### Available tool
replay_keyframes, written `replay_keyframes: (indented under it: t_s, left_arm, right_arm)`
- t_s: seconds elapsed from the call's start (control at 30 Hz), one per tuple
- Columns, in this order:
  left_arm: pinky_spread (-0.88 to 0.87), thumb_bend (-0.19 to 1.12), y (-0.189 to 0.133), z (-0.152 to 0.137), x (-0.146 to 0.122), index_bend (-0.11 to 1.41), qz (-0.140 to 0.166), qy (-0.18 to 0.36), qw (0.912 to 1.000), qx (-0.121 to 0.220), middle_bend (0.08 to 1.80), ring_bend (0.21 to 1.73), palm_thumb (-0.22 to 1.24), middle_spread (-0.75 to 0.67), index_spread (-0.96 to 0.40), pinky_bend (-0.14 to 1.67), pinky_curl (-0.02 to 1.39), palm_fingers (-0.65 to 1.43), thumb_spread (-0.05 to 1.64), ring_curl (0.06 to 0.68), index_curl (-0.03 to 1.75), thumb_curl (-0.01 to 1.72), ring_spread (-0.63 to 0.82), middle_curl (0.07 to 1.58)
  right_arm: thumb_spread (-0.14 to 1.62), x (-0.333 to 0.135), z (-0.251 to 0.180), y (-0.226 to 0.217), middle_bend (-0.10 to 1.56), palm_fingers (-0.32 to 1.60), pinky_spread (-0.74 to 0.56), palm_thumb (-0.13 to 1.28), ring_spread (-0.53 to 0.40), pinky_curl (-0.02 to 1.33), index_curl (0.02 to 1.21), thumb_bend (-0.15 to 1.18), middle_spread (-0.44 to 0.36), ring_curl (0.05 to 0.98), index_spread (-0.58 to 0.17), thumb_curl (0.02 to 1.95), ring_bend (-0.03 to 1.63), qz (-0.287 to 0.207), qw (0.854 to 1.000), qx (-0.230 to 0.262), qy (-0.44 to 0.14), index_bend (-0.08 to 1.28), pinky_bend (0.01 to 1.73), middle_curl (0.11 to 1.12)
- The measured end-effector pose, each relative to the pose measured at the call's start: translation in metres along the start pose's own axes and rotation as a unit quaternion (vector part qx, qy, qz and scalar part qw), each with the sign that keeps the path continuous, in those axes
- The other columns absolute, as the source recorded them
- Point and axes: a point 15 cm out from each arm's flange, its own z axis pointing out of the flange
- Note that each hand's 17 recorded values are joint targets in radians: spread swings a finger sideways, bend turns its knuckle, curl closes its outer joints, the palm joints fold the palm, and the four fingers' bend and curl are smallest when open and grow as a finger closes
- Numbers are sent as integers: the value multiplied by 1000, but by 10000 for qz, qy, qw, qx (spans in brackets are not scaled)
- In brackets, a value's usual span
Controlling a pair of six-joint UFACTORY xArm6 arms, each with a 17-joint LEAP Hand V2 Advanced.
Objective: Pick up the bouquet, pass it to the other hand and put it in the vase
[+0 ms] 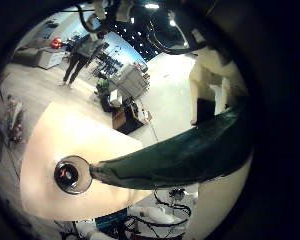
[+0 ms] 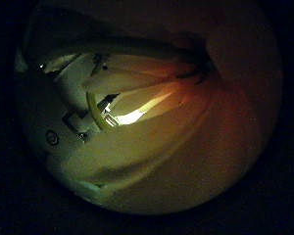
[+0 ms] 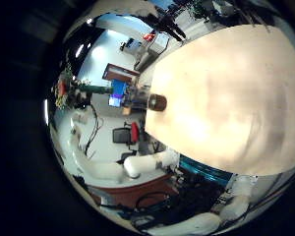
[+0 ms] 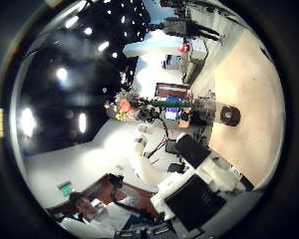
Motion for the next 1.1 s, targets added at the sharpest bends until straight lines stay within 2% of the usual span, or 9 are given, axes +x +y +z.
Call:
replay_keyframes:
  t_s: [0.33,0.8,1.1]
  left_arm:
    - [-466,-8,0,-1,-16,541,-132,-175,9997,-115,1232,1528,978,-469,-771,1429,785,1078,1075,592,1303,787,-388,886]
    - [-477,-7,-2,5,-65,501,-524,-227,9980,-260,1213,1527,980,-472,-780,1410,813,1077,1077,593,1348,792,-388,892]
    - [-482,-7,-3,8,-74,478,-614,-188,9974,-330,1208,1520,990,-477,-782,1401,828,1074,1083,595,1370,790,-391,897]
  right_arm:
    - [990,9,0,2,239,125,472,734,209,294,288,-24,63,213,-379,516,569,63,10000,16,-44,159,651,335]
    - [990,4,0,2,229,150,473,735,210,276,279,-24,64,213,-377,513,550,-48,10000,37,47,157,643,342]
    - [990,5,0,4,218,158,482,739,212,270,276,-24,64,211,-379,516,548,-48,10000,37,64,159,651,343]
